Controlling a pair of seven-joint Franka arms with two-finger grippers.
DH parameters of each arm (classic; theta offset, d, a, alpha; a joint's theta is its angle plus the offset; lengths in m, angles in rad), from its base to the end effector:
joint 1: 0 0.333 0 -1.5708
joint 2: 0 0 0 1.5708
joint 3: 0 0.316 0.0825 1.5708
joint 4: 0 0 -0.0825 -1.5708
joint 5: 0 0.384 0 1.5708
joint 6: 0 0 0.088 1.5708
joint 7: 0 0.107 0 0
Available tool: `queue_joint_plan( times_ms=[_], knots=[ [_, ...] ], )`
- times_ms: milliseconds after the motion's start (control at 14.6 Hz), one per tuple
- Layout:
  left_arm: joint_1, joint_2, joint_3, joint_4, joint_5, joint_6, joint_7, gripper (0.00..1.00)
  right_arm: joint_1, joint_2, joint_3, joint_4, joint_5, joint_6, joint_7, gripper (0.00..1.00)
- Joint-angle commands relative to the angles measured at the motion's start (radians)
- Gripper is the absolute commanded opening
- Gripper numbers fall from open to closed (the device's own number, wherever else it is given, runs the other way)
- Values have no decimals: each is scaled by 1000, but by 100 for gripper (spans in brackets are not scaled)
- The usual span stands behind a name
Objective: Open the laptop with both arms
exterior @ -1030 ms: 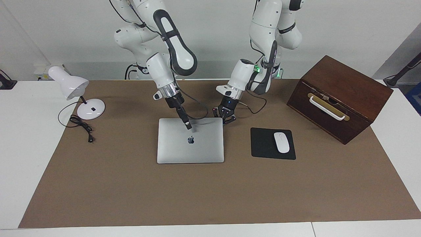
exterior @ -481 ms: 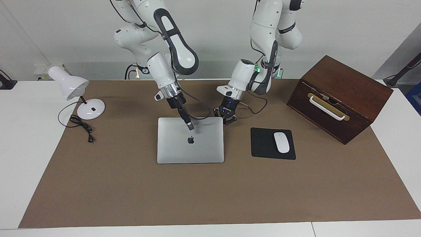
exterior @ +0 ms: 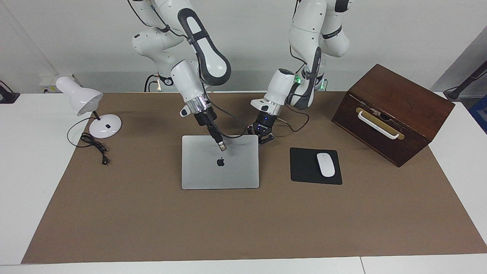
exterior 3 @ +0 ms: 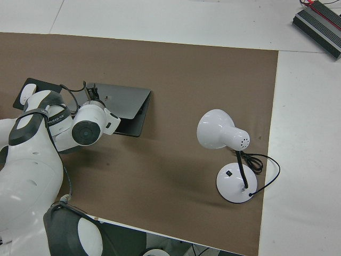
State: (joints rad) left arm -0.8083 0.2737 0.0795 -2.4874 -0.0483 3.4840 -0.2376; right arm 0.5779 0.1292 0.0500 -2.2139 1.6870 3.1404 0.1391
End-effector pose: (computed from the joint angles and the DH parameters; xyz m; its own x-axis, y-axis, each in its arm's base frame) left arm 0.3922 -0.3426 0.2675 0.7107 -0.2814 0.6448 -0.4804 -0.8637 0.1526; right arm 0.4761 0.2374 0.3444 0.4254 -0.8852 -0.1880 -0.6974 -0.1884 -0.6914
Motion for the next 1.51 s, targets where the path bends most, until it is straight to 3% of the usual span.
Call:
queue_joint_plan(
  times_ms=[0,1099,1442],
  knots=[
    [-9,27,14,13,-15,17,26,0,-35,27,2,46,-42,-34,-46,100],
    [-9,27,20,13,-15,17,29,0,-58,20,-2,43,-193,-198,8,100],
    [-9,32,22,13,-15,17,29,0,-67,18,-7,49,-505,-318,297,100]
  ],
)
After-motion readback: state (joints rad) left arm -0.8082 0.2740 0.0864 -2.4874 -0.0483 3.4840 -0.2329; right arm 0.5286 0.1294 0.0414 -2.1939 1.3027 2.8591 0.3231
